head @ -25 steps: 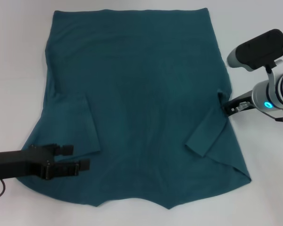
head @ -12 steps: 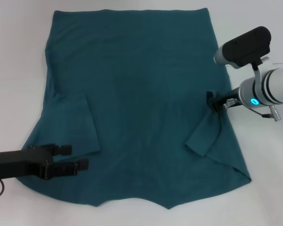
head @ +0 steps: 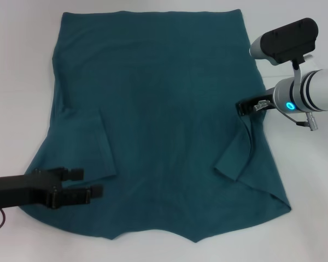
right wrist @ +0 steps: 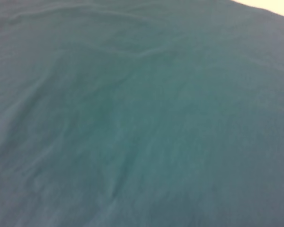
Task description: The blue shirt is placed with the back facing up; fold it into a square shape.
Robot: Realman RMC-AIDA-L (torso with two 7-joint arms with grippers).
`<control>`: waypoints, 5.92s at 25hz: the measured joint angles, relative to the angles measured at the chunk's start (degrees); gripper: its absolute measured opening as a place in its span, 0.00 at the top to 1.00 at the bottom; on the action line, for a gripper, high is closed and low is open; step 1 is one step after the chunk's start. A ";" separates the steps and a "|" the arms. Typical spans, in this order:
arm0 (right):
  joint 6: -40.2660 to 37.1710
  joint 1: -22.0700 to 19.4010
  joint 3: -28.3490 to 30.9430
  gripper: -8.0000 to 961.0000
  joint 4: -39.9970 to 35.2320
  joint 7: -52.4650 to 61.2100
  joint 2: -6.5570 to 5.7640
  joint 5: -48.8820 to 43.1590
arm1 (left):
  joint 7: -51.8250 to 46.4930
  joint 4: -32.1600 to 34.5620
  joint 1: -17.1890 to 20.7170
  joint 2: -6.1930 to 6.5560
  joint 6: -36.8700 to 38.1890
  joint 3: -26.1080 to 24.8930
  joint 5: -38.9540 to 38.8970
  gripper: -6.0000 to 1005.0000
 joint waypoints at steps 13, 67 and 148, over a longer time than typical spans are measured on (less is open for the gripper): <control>-6.11 -1.90 0.65 0.99 -7.24 2.81 -0.69 -2.29 | 0.01 0.00 0.05 -0.05 0.12 0.01 0.00 0.14; -17.30 3.20 -1.74 0.98 -6.55 3.96 -0.13 -5.07 | 0.53 0.09 0.01 0.08 -0.51 -0.08 -0.10 0.14; -16.98 -0.84 -5.59 0.43 -11.52 8.46 -0.08 -1.26 | 0.15 0.00 0.11 0.89 -0.69 -3.35 -0.09 0.14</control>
